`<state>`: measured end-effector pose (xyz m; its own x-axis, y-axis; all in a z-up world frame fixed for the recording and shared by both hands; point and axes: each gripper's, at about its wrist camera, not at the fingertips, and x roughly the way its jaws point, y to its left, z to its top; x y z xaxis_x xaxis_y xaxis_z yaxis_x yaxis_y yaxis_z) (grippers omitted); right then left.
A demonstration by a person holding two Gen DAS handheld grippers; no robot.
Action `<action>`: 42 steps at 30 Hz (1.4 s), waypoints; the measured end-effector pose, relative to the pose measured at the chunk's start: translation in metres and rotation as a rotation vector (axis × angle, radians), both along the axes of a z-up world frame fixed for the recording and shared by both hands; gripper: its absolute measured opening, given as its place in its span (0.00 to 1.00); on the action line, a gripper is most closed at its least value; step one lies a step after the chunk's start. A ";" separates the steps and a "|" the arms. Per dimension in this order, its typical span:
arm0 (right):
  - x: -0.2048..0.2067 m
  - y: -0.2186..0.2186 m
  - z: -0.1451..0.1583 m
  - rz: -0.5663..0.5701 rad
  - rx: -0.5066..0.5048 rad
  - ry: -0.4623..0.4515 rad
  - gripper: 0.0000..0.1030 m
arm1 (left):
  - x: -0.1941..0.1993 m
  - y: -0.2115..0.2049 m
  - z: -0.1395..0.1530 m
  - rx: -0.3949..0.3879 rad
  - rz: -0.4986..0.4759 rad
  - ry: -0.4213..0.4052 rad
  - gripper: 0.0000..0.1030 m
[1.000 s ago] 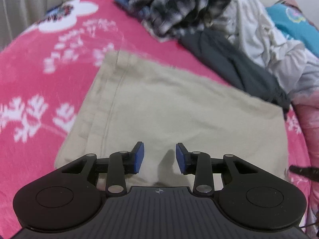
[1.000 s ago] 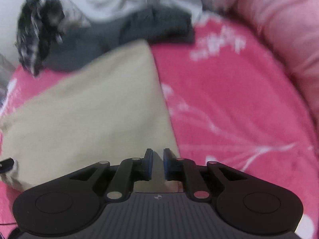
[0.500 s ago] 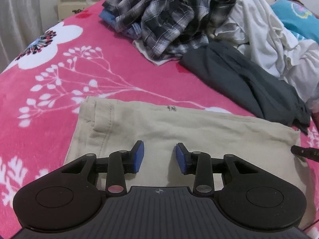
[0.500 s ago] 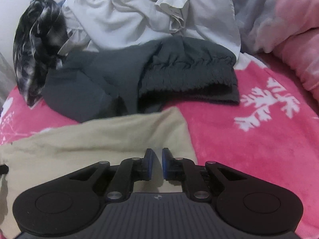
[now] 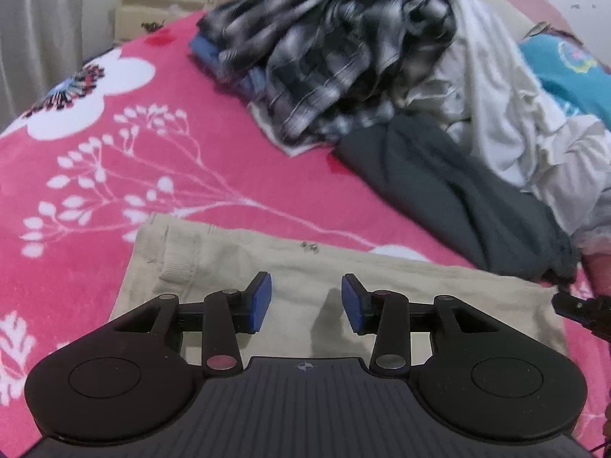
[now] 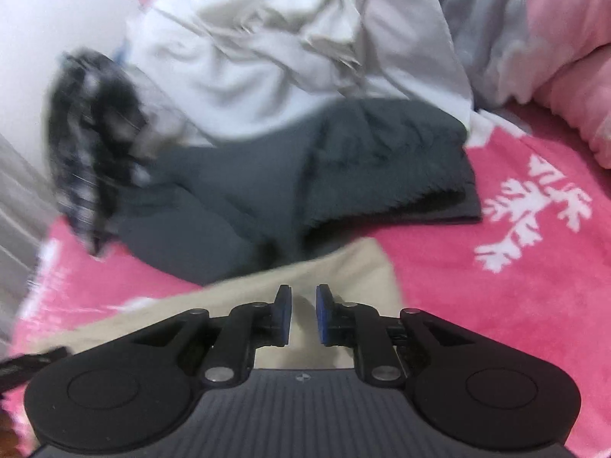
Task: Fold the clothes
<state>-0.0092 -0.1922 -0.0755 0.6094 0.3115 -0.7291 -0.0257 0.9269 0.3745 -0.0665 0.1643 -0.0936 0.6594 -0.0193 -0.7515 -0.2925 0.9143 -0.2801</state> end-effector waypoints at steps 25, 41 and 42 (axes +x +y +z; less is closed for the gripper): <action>-0.041 0.130 -0.001 0.372 -0.056 0.102 0.28 | -0.095 0.084 0.002 0.001 -0.055 0.101 0.65; -0.036 0.128 -0.009 0.336 -0.071 0.125 0.32 | -0.036 0.102 -0.030 -0.095 -0.144 0.039 0.70; -0.036 0.128 -0.009 0.337 -0.070 0.125 0.32 | -0.036 0.104 -0.032 -0.111 -0.139 0.036 0.70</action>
